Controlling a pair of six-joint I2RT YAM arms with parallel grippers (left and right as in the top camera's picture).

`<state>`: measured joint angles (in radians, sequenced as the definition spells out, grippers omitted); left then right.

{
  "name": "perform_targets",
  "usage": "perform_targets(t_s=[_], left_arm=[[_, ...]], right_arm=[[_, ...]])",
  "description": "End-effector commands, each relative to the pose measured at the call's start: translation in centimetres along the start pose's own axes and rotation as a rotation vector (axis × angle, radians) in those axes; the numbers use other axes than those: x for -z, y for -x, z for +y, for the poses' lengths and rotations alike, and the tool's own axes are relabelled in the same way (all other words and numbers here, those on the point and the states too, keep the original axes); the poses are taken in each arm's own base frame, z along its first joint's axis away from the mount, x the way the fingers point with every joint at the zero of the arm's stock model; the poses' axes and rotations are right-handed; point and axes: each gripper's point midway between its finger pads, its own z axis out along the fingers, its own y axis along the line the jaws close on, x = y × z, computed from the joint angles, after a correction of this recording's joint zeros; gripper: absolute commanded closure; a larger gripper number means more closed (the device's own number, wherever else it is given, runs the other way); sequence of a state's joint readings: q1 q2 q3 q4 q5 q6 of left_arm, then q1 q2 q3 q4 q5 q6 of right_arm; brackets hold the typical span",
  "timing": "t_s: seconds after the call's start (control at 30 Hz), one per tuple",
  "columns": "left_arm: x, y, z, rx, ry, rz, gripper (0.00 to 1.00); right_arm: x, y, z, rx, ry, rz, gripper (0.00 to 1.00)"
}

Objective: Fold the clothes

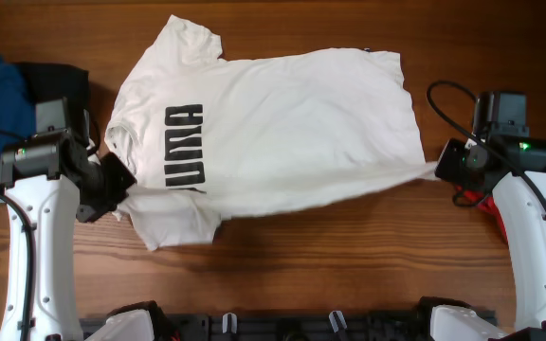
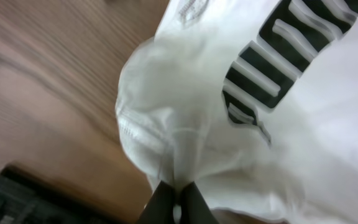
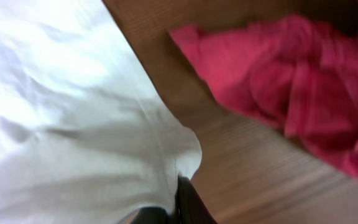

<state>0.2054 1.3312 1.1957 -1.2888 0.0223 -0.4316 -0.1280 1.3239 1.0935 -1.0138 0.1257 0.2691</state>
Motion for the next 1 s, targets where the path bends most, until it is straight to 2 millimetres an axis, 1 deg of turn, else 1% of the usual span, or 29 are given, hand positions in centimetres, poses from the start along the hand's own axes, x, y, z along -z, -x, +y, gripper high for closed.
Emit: perform_targets(t_s=[0.0, 0.07, 0.17, 0.2, 0.3, 0.37, 0.53, 0.67, 0.8, 0.97], left_arm=[[-0.8, 2.7, 1.0, 0.1, 0.021, -0.067, 0.96], [-1.4, 3.8, 1.1, 0.12, 0.017, -0.082, 0.96], [-2.8, 5.6, 0.4, 0.126, -0.001, -0.103, 0.96], [-3.5, 6.4, 0.1, 0.126, -0.004, -0.109, 0.96], [-4.9, 7.8, -0.5, 0.126, -0.012, -0.122, 0.96], [-5.8, 8.6, -0.9, 0.126, -0.023, -0.131, 0.96], [-6.8, 10.0, -2.2, 0.122, -0.075, -0.149, 0.96], [-7.0, 11.1, -2.8, 0.12, -0.095, -0.184, 0.96], [-7.6, 11.8, -3.0, 0.119, -0.101, -0.196, 0.96], [-9.0, 12.0, -3.1, 0.12, -0.092, -0.178, 0.96]], right_arm=[[-1.5, 1.1, 0.7, 0.089, 0.023, -0.009, 0.96], [-2.6, 1.5, 1.0, 0.109, 0.021, 0.0, 0.96], [-5.2, 1.8, 1.4, 0.113, 0.013, 0.036, 0.96], [-6.5, 2.2, 1.7, 0.113, 0.012, 0.042, 0.96], [-8.5, 3.0, 2.4, 0.113, 0.026, 0.034, 0.96], [-9.5, 3.8, 3.4, 0.142, 0.071, 0.012, 0.96], [-10.6, 5.6, 4.2, 0.148, 0.093, -0.054, 0.96], [-10.6, 7.0, 4.6, 0.143, 0.104, -0.109, 0.96], [-10.5, 7.8, 4.8, 0.14, 0.11, -0.143, 0.96], [-10.4, 8.1, 4.9, 0.139, 0.112, -0.156, 0.96]])
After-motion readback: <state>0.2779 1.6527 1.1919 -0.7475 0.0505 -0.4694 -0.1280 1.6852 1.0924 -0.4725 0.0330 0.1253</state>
